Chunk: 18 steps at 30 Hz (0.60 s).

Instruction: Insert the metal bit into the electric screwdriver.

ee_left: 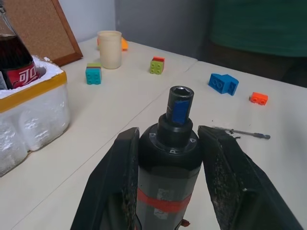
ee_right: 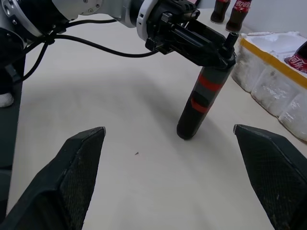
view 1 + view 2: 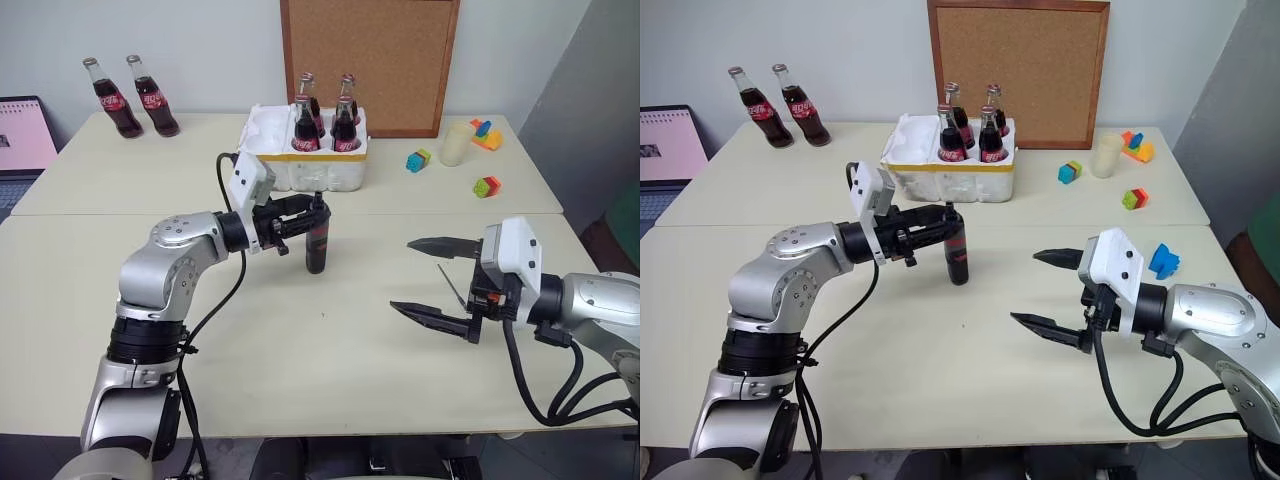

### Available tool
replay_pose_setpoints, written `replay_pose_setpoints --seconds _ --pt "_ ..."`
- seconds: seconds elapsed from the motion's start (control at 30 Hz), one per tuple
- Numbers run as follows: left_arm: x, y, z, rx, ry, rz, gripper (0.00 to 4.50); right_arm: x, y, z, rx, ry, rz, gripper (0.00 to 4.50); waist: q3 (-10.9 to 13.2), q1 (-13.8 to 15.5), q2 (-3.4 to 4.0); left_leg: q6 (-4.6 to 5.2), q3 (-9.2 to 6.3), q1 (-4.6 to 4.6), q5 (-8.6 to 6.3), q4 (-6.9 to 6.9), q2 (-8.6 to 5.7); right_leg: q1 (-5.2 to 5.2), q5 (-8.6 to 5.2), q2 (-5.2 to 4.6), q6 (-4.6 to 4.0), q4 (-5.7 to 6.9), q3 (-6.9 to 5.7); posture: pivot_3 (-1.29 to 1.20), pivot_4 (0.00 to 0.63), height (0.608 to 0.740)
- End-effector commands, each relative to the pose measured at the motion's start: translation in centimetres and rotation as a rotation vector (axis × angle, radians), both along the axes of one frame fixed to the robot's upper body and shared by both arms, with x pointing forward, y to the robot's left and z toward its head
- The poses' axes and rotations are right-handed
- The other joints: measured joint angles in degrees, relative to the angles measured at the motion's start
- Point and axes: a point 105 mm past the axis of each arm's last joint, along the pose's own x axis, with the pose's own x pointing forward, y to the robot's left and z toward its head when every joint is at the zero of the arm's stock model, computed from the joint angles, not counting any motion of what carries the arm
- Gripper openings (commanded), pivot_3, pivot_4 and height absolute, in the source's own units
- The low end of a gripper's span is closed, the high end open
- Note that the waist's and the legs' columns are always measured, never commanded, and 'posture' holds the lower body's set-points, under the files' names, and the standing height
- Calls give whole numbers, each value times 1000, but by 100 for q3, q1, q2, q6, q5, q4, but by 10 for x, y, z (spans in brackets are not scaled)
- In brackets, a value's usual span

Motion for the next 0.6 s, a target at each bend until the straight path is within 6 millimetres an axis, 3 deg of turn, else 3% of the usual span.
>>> replay_pose_setpoints --seconds 0.03,0.6 --pt "0 5 25 -11 -89 8 1565 -1 1 6 3 -42 8 4500 0 0 0 0 0 0 0 0 0 0 0 0 0 0 0 0 150 740" --pt "-2 25 40 114 -151 2 1564 -2 1 6 7 -43 14 4500 2 -1 -1 0 1 -16 0 -4 3 -2 0 0 0 -34 1 0 150 740"
